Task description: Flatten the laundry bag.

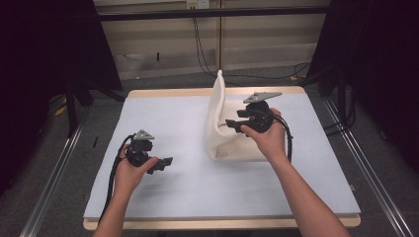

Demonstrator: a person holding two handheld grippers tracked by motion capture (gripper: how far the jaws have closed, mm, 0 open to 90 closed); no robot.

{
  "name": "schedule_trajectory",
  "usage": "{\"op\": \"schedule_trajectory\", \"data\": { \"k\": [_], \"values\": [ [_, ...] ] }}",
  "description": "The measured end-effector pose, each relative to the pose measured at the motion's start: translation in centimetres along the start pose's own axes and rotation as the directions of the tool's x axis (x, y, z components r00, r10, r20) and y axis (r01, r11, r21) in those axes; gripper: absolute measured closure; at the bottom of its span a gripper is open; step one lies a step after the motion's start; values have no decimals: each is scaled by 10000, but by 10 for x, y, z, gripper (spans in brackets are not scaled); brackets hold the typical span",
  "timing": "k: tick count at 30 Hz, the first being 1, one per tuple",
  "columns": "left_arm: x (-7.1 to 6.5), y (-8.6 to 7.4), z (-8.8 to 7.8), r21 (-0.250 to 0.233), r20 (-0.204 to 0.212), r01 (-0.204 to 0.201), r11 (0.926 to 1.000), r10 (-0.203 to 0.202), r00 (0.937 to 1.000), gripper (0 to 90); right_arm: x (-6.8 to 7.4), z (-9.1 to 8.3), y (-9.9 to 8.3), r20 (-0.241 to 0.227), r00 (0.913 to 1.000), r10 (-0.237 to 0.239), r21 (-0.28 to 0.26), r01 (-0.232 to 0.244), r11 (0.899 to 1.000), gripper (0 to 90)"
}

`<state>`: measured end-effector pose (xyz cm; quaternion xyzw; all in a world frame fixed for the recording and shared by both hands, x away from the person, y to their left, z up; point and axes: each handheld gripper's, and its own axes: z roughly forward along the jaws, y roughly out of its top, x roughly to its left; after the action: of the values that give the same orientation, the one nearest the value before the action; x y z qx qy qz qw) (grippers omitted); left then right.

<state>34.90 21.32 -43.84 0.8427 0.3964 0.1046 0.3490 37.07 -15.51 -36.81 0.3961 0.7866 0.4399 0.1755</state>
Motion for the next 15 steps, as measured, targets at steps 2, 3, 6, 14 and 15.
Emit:
{"op": "schedule_trajectory", "data": {
  "k": [2,3,6,14,15],
  "values": [
    [0,0,1,14,18,27,10000,-27,10000,33,-1,-3,1,-114,9999,79,-110,-80,9999,429],
    [-1,0,2,-48,40,11,10000,-11,10000,33,-1,-3,1,-114,9999,79,-110,-80,9999,429],
    [-1,0,2,63,90,16,10000,-17,10000,32,-6,-6,-1,-36,10000,87,59,-87,9999,456],
    [1,0,2,119,-1,29,9999,-29,10000,32,-18,-16,-6,237,9993,306,-10,-306,9995,520],
    [1,-1,3,-5,-2,77,10000,-77,10000,32,-21,-19,-6,301,9989,345,-17,-345,9994,548]
  ]
}}
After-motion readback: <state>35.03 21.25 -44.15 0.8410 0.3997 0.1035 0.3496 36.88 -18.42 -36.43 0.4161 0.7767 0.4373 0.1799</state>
